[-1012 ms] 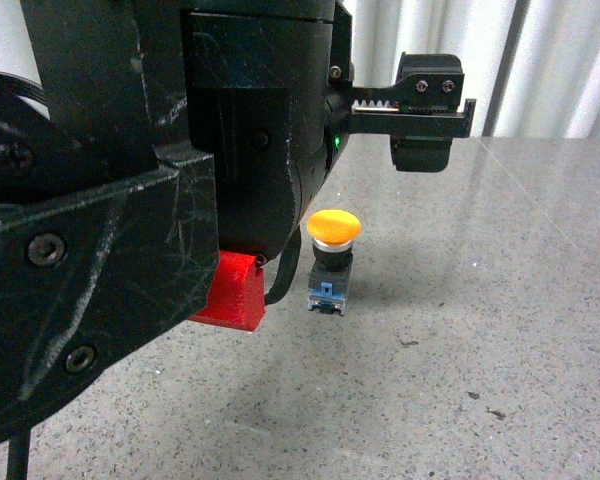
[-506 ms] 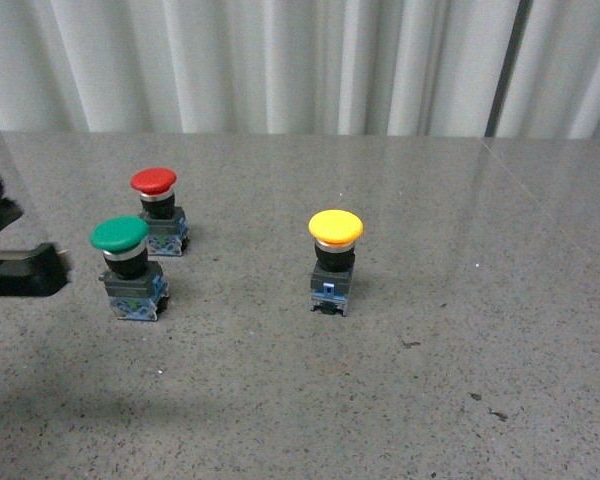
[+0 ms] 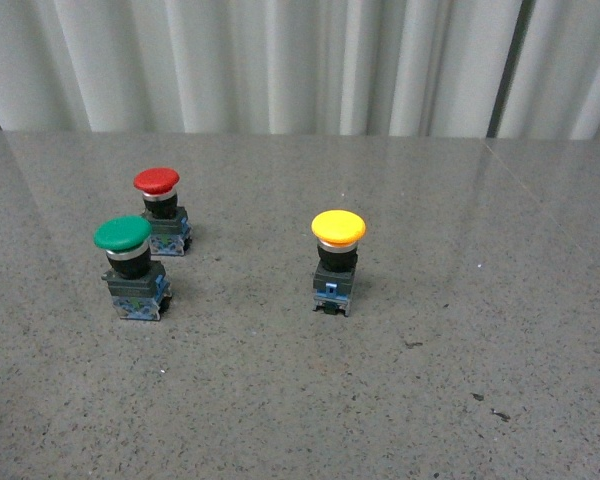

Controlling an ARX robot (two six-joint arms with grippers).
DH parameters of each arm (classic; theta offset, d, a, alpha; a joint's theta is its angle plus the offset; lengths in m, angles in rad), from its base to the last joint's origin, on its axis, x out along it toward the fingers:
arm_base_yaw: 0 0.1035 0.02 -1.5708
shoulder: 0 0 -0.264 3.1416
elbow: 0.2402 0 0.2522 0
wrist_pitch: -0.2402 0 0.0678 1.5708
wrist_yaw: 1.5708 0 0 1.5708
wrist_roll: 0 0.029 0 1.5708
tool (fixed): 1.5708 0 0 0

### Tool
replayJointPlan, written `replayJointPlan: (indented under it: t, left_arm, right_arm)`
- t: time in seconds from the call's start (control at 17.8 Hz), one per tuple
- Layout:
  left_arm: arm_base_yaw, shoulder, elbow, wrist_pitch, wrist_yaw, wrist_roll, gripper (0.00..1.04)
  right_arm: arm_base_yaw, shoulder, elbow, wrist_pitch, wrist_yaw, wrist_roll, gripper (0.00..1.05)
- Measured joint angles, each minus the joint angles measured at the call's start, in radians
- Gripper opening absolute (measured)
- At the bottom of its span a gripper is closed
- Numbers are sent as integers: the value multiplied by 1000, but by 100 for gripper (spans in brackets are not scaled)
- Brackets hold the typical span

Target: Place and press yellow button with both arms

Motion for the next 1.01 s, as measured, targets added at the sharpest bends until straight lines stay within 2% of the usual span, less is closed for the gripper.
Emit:
replayJointPlan:
  t: [0.17, 0.28, 0.56, 1.01]
  left_arm:
    - [38, -150, -23, -124, 38, 0, 2]
    - [130, -243, -28, -206, 130, 1, 2]
    - [133, -627, -29, -567, 138, 1, 2]
    - [133, -700, -29, -641, 138, 0, 2]
  right_arm:
    - [0, 0, 0, 0, 0, 0, 98]
    - [0, 0, 0, 0, 0, 0, 98]
    - [0, 0, 0, 0, 0, 0, 98]
    - [0, 0, 0, 0, 0, 0, 98]
